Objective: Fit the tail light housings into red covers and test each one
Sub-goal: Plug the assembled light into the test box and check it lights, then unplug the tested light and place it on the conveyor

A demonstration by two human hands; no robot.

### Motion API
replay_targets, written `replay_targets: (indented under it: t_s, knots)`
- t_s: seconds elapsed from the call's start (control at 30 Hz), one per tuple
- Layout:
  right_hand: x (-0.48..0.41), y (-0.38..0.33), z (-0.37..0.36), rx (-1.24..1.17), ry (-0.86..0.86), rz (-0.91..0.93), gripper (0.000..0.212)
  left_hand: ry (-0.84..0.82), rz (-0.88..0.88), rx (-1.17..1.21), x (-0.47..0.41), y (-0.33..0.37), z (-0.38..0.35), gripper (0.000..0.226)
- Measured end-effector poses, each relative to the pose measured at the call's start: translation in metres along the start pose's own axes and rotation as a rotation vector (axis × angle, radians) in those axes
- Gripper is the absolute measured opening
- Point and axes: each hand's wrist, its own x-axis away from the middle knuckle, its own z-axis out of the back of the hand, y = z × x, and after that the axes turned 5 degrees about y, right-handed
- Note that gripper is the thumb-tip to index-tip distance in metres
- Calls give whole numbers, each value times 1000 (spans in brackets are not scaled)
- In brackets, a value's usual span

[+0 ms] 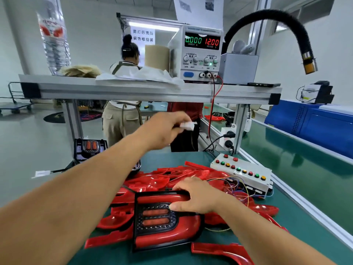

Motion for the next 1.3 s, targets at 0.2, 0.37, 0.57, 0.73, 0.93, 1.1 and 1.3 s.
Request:
replay_targets:
  t_s: [0.2,0.37,0.57,0.73,0.93,1.1,1.3]
  knots:
    - [-2,-10,-5,-11,-73,-45,64,227,27,246,14,16,56,27]
    - [1,-14,-6,-223,-24,-65,47,513,104,642,39,8,87,32]
    - [12,-12,6,-530,148,-81,33,855,247,1159,68,-17,106,26]
    - [15,-12,16,-1120,377,-178,47,1101,440,1454,94,-26,78,31]
    - [4,-39,26,-1546,591,-315,43,991,862,1786,127,-7,-22,27]
    - [5,-70,24,-1679,637,-445,36,819,894,1778,124,28,-67,30]
    - [15,-82,24,-1611,724,-543,55,680,804,1659,126,48,-69,38]
